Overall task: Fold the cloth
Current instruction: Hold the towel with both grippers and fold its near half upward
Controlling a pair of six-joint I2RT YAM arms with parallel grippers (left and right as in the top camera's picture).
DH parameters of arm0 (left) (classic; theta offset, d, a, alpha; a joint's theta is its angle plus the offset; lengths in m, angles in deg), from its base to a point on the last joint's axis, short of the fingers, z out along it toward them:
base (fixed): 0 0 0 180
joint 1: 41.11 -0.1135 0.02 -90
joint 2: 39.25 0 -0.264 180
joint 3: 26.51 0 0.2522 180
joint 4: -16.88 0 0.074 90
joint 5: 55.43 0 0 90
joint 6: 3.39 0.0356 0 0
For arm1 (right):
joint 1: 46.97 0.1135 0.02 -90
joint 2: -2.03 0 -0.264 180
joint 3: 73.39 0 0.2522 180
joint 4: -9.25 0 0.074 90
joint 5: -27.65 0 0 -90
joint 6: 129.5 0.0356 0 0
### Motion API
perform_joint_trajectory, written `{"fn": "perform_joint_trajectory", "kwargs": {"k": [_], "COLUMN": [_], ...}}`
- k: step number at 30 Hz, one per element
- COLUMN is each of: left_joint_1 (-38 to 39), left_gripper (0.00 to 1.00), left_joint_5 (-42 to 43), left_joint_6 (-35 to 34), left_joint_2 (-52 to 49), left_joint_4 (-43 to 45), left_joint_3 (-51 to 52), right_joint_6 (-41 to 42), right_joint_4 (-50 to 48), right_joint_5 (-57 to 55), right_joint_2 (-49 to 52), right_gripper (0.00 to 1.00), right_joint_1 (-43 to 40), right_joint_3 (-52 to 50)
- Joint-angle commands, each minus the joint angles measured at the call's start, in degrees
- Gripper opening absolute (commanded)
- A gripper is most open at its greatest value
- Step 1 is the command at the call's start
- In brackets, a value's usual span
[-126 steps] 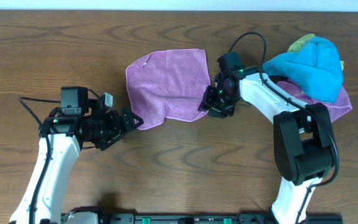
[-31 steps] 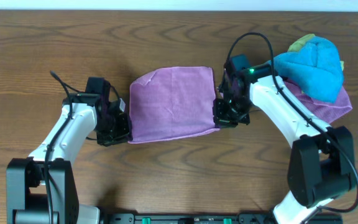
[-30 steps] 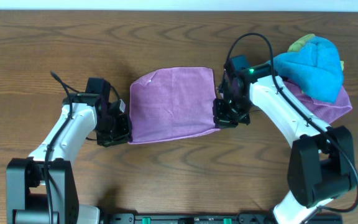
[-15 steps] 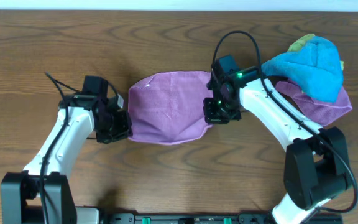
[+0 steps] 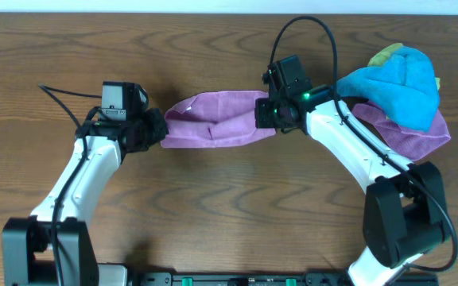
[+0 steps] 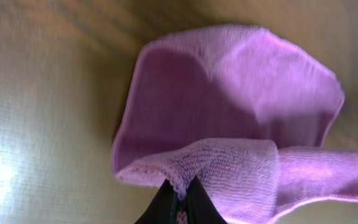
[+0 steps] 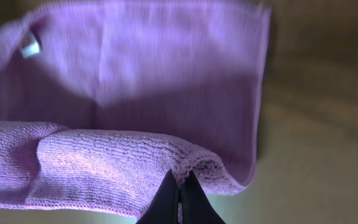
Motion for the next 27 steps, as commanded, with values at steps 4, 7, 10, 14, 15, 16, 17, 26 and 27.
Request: {"fn": "perform_joint_trajectory", "kwargs": {"k": [4, 7, 10, 14, 15, 16, 17, 26, 27], "left_joint_1": [-0.13, -0.13, -0.13, -0.13, -0.13, -0.13, -0.13, -0.13, -0.13], "left_gripper": [0.06, 0.06, 0.06, 0.06, 0.06, 0.06, 0.06, 0.06, 0.06], "left_joint_5": [-2.40, -2.43, -2.47, -2.67, -2.75, -2.84, -2.82, -2.82, -2.82], "left_joint_6": [-4.31, -5.29, -5.44, -5.49, -5.66, -5.84, -5.92, -6.75, -6.75], "left_joint_2": [-5.42, -8.09, -9.94, -11.76, -12.33, -12.79, -13.44, -18.34, -18.53], "left_joint_4": [7.78, 11.15, 14.73, 19.45, 20.70, 21.62, 22.77, 29.16, 29.53], "left_joint_3": [-0.52, -0.52, -0.55, -0.55, -0.55, -0.55, -0.57, -0.63, -0.74], "right_joint_6": [-1.40, -2.64, -3.06, -3.89, -3.91, -3.91, -3.89, -3.91, -3.93], "right_joint_4": [-7.32, -11.21, -13.99, -16.24, -16.55, -16.72, -16.83, -19.89, -20.50], "right_joint_5": [-6.60, -7.74, -9.16, -9.86, -10.45, -10.78, -11.32, -14.91, -14.91], "right_joint_2": [1.18, 2.99, 5.20, 8.24, 8.98, 9.40, 9.77, 10.34, 10.40], "right_gripper": [0.01, 0.02, 0.01, 0.01, 0.01, 0.01, 0.01, 0.01, 0.01], "right_joint_1": [0.15, 0.17, 0.04, -0.35, -0.48, -0.61, -0.76, -2.56, -2.91], "right_joint_3": [-0.04, -0.04, -0.04, -0.04, -0.04, -0.04, -0.02, -0.04, -0.04]}}
